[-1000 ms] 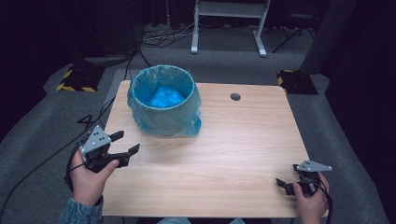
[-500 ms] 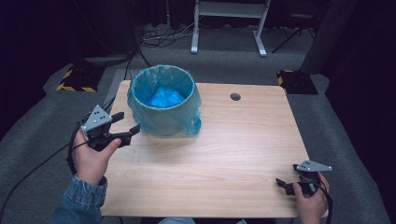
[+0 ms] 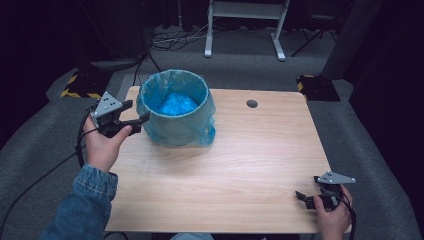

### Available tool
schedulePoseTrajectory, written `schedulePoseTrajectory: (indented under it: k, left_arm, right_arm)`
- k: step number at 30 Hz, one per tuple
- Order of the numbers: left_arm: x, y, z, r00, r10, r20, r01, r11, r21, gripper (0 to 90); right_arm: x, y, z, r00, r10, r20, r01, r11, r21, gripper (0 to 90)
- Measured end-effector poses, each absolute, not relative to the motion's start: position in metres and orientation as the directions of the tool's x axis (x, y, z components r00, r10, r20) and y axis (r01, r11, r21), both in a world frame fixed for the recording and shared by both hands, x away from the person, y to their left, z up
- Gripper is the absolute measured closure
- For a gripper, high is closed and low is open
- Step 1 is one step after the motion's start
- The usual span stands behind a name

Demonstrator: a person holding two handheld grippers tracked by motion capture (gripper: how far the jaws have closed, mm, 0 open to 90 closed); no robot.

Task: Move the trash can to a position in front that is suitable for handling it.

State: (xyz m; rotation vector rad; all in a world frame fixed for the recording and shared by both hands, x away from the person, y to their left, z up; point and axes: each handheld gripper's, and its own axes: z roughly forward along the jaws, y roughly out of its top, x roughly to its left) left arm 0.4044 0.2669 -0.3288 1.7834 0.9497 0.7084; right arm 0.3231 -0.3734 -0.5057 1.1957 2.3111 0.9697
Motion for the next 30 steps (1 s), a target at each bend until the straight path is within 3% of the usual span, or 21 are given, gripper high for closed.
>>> schedulePoseTrajectory:
  k: [8, 18, 30]
  left_arm:
    - [0.442, 0.271, -0.334, 0.503, 0.864, -0.005, 0.353, -0.2, 0.914, 28.1]
    - [0.472, 0.265, -0.342, 0.49, 0.872, -0.002, 0.422, -0.235, 0.876, 29.0]
    - [0.473, 0.259, -0.345, 0.488, 0.873, -0.015, 0.421, -0.22, 0.88, 29.7]
  right_arm:
    - [0.323, -0.373, -0.506, -0.575, 0.818, -0.007, 0.569, 0.406, 0.715, 0.3]
    - [0.323, -0.373, -0.506, -0.575, 0.818, -0.007, 0.569, 0.406, 0.715, 0.3]
    - [0.323, -0.373, -0.506, -0.577, 0.817, -0.007, 0.567, 0.407, 0.716, 0.3]
